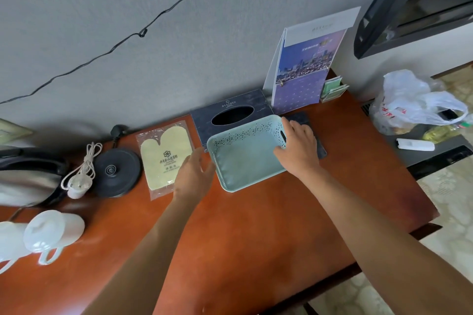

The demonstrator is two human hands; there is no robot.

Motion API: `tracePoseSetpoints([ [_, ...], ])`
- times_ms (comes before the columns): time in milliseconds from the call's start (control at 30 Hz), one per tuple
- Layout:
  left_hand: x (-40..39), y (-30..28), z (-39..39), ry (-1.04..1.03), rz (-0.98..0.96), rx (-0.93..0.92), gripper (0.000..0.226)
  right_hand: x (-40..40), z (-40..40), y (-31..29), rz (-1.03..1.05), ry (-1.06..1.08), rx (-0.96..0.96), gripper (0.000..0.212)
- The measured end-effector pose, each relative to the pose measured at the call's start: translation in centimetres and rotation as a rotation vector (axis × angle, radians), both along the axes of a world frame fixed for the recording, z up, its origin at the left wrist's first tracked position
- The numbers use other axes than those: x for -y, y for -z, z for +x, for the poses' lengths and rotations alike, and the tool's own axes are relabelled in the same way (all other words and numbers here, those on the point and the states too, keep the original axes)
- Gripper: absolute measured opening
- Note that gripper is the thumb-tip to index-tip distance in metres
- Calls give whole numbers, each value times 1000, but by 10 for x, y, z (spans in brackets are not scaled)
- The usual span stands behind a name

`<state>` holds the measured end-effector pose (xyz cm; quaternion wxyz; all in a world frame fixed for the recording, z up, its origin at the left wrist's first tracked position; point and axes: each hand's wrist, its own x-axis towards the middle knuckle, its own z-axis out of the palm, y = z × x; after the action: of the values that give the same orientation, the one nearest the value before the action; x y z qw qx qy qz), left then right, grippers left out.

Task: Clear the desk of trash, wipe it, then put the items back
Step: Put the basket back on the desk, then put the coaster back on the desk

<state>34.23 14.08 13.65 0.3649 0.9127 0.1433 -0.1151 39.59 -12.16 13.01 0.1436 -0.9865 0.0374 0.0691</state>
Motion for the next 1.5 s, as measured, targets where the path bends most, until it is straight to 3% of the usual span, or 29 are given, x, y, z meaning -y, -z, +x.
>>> tracePoseSetpoints([
  [167, -11, -14, -21, 177, 236, 113, 60, -32, -25, -21, -97, -168, 82, 72],
  [333, -28, -36, -64, 214, 388, 226, 62, -75, -69, -47, -69, -244, 125, 70],
  [800, -119, -93, -248, 215, 558, 315, 69, -201, -252, -99, -18, -402, 346, 66],
  [1167, -233, -128, -405, -53, 640, 321, 70, -341, -377, -125, 30, -667, 369, 69],
  [1500, -326, -147, -605, -564, 673, 177, 69, -491, -536, -157, 239, -1016, 380, 60],
])
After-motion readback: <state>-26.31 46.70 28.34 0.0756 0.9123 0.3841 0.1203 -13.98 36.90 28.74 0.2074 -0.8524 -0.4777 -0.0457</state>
